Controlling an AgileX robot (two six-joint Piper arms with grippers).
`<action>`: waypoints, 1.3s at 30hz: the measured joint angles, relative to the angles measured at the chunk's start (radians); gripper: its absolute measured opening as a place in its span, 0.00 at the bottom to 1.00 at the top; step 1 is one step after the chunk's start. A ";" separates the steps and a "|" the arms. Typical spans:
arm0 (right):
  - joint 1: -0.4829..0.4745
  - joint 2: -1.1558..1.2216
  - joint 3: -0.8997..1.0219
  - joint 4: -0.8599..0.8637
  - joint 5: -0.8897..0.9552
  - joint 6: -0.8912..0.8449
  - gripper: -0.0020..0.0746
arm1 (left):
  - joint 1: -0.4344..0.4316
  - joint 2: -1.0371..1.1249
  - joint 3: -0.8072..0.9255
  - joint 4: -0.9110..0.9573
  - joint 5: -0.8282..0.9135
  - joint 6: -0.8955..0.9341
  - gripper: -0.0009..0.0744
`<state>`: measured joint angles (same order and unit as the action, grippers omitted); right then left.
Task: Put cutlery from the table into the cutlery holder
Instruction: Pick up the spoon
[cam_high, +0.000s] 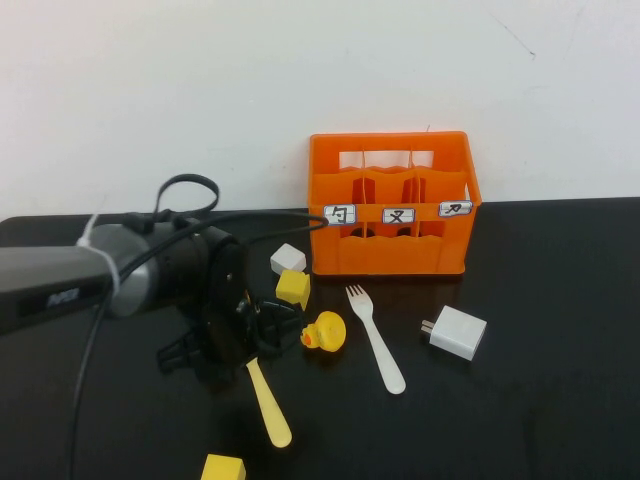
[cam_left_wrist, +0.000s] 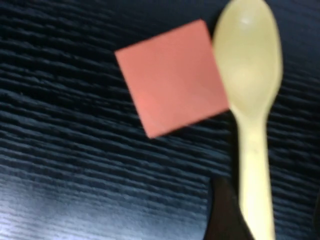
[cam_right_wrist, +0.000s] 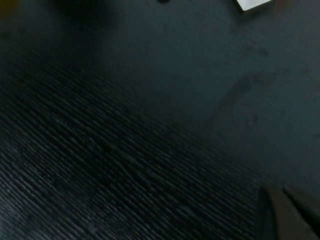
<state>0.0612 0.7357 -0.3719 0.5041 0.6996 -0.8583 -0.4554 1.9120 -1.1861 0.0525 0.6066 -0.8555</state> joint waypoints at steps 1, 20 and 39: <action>0.000 0.000 0.000 0.000 0.000 0.000 0.02 | 0.000 0.014 -0.010 0.005 0.006 -0.011 0.47; 0.000 0.000 0.000 -0.002 0.002 0.000 0.02 | 0.000 0.197 -0.164 0.016 0.109 -0.060 0.39; 0.000 0.000 0.000 -0.003 0.005 0.000 0.02 | 0.000 0.151 -0.168 0.168 0.116 -0.199 0.14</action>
<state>0.0612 0.7357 -0.3719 0.5013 0.7049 -0.8583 -0.4554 2.0626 -1.3538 0.2205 0.7231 -1.0543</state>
